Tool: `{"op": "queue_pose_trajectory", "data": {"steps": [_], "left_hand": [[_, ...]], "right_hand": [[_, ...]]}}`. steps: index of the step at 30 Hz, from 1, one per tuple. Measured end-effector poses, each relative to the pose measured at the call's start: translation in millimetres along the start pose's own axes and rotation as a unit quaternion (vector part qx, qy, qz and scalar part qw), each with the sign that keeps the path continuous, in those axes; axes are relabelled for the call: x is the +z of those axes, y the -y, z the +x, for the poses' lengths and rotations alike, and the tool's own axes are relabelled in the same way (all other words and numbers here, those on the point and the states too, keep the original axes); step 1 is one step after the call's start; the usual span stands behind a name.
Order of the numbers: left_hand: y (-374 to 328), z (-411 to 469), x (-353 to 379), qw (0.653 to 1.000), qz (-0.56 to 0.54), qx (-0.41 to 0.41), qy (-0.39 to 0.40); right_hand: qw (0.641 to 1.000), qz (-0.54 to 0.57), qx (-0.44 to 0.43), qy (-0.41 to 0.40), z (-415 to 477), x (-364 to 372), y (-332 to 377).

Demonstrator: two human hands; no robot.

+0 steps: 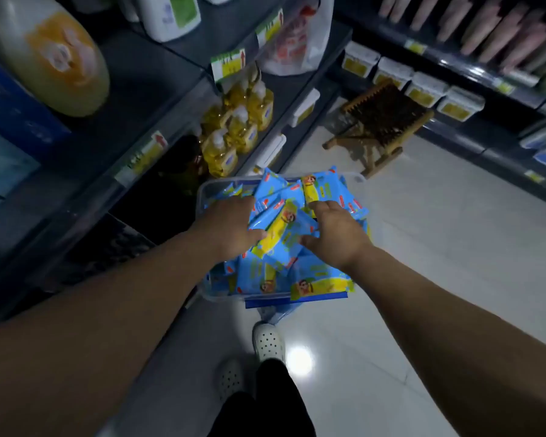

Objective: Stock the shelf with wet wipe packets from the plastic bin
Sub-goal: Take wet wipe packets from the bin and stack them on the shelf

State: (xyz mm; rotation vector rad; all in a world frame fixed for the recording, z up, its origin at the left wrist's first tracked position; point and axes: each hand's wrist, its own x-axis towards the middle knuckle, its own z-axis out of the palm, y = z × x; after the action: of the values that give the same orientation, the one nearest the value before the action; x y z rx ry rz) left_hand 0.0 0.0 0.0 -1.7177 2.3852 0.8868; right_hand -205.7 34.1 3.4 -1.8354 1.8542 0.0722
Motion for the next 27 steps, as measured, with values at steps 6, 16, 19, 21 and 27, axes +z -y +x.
{"op": "queue_pose_trajectory", "data": {"steps": [6,16,19,21,27], "left_hand": [[8.1,36.3,43.1,0.999,-0.018,-0.024,0.028],[16.0,68.6,70.0,0.995,0.001,-0.103,0.02],[16.0,71.5,72.1,0.991,-0.008,-0.13,0.034],[15.2,73.0,70.6,0.989,-0.022,-0.139,0.048],[7.7,67.0,54.2,0.979,-0.148,-0.132,0.038]], "right_hand": [[1.0,0.011,0.014,0.007,29.4,35.9,-16.6],[1.0,-0.002,0.017,-0.007,56.5,66.9,-27.9],[0.999,-0.001,0.03,-0.027,60.7,69.0,-28.3],[0.999,0.01,0.044,-0.025,62.1,67.7,-29.1],[0.993,0.11,0.051,0.0,59.3,47.9,-32.2]]}}
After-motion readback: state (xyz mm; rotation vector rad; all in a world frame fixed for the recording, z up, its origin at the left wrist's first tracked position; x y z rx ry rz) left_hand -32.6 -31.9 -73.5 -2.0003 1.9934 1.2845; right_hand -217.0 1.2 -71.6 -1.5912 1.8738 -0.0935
